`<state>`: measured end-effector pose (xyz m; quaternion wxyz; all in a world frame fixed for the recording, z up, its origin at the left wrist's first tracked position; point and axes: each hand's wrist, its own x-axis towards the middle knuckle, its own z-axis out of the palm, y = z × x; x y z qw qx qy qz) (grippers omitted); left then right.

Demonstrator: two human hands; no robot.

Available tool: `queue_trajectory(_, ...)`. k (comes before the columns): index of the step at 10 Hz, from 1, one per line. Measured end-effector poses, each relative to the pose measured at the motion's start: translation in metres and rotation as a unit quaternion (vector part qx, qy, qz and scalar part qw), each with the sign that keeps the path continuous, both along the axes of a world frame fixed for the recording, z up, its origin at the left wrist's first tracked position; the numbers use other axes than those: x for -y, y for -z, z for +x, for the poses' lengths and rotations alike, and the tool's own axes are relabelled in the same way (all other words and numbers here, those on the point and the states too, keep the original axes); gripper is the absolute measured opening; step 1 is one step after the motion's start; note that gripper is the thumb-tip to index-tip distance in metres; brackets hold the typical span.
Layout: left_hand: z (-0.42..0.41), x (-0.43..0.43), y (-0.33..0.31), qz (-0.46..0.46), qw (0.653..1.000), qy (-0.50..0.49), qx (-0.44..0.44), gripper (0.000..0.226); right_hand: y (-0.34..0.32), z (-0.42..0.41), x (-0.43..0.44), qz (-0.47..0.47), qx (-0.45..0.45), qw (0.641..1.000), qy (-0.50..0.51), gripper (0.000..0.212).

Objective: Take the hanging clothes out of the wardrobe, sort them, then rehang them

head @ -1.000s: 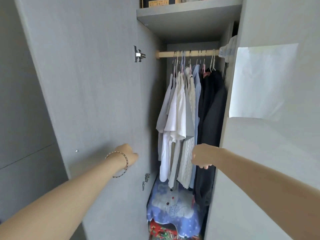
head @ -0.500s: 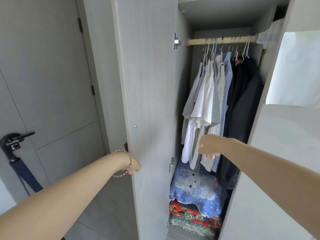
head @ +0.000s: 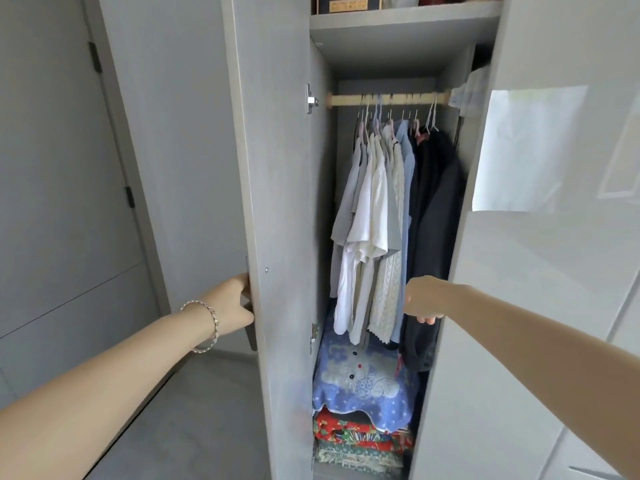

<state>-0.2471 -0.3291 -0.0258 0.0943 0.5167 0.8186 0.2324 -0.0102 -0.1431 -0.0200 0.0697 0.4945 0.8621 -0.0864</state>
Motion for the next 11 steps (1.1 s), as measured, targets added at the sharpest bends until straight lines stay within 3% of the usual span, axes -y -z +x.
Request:
queue_trajectory(2, 0.042, -0.040, 0.001, -0.007, 0.995, 0.082, -0.063, 0.016, -0.008, 0.040, -0.021, 0.033, -0.011, 0.997, 0.066, 0.009)
queue_trajectory(4, 0.114, -0.108, 0.002, -0.022, 0.981, 0.133, -0.137, 0.007, -0.005, 0.101, -0.052, 0.114, -0.021, 0.986, 0.117, 0.022)
queue_trajectory(8, 0.234, -0.320, 0.007, -0.038, 0.990, 0.006, -0.134, 0.030, 0.001, 0.215, -0.171, 0.173, -0.050, 0.969, 0.171, 0.030)
queue_trajectory(11, 0.236, -0.412, 0.015, -0.039, 0.986, -0.074, -0.145, 0.031, 0.003, 0.199, -0.256, 0.146, -0.036, 0.984, 0.096, 0.030)
